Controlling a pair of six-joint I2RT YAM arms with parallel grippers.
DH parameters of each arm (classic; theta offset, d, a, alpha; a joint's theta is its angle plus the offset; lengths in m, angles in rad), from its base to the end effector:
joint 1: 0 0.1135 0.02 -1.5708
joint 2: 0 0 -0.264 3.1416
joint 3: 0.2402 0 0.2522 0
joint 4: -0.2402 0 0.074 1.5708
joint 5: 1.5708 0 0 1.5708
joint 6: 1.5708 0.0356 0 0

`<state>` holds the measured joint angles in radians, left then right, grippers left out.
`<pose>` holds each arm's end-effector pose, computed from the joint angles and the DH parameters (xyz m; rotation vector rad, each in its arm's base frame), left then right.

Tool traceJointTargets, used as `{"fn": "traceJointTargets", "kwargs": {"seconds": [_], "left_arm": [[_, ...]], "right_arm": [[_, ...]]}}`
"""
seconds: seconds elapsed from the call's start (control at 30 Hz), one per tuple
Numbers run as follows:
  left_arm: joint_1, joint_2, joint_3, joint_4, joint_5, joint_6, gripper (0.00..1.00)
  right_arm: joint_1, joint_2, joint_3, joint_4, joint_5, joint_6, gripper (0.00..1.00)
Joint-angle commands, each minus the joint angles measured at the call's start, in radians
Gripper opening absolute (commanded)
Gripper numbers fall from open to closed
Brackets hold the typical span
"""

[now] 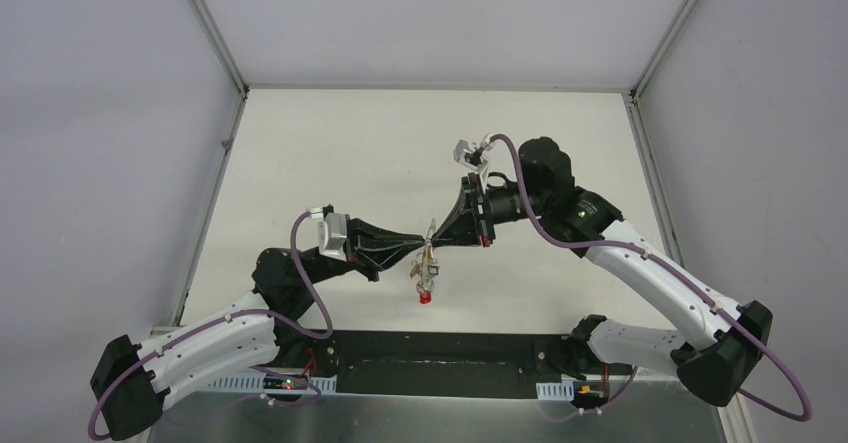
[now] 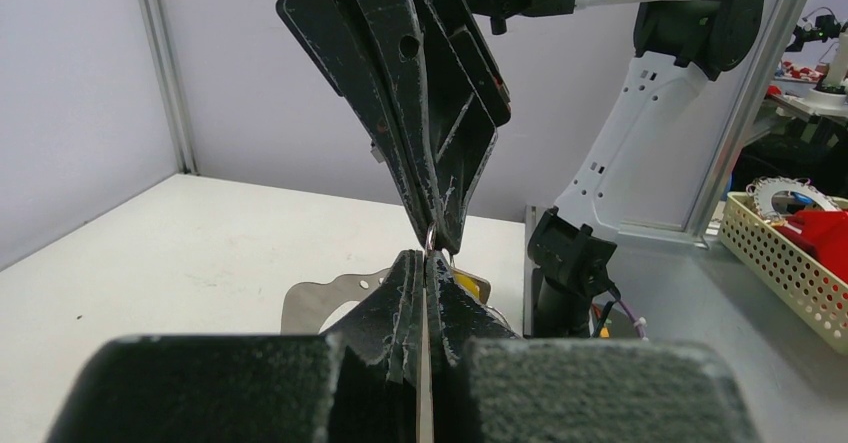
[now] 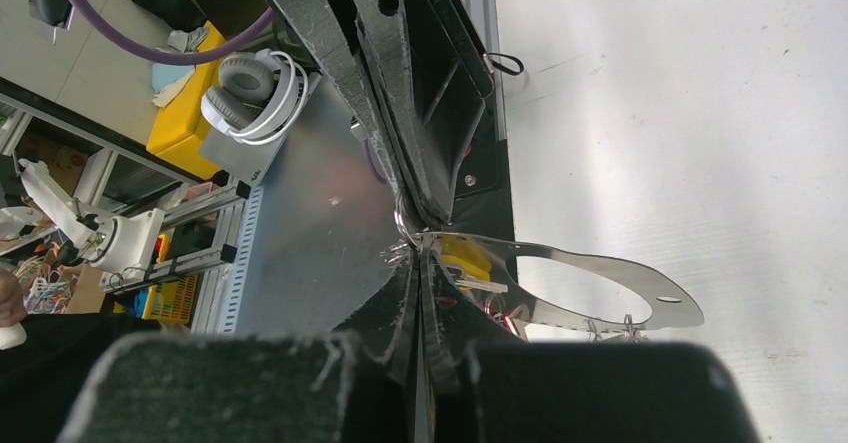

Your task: Put the keys on the keyring

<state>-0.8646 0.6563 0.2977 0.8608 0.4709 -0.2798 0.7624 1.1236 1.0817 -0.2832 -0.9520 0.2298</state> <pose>0.0876 -0.1276 0.2957 0.7643 0.9498 -1.2618 0.1556 0.1887 0.3710 -1.2015 1.6798 1.5403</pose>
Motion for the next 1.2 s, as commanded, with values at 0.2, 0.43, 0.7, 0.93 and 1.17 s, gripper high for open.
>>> {"fn": "traceJointTargets", "kwargs": {"seconds": [0.2, 0.43, 0.7, 0.93, 1.17], "left_arm": [[-0.005, -0.021, 0.014, 0.102, -0.056, -0.012, 0.0], [-0.005, -0.014, 0.016, 0.098, -0.054, -0.014, 0.0], [-0.005, -0.027, 0.018, 0.056, -0.051, -0.006, 0.0], [-0.004, -0.047, 0.026, -0.021, -0.075, 0.003, 0.0], [-0.005, -0.026, 0.096, -0.228, -0.109, 0.006, 0.0]], "right_arm": [[0.0, 0.018, -0.016, -0.063, -0.007, -0.077, 0.0], [0.0, 0.027, -0.016, -0.07, 0.008, -0.073, 0.1], [0.0, -0.042, -0.02, -0.099, 0.143, -0.118, 0.47], [-0.002, -0.107, -0.053, -0.109, 0.23, -0.145, 0.6], [-0.002, -0.118, -0.066, -0.111, 0.283, -0.137, 0.71]]}}
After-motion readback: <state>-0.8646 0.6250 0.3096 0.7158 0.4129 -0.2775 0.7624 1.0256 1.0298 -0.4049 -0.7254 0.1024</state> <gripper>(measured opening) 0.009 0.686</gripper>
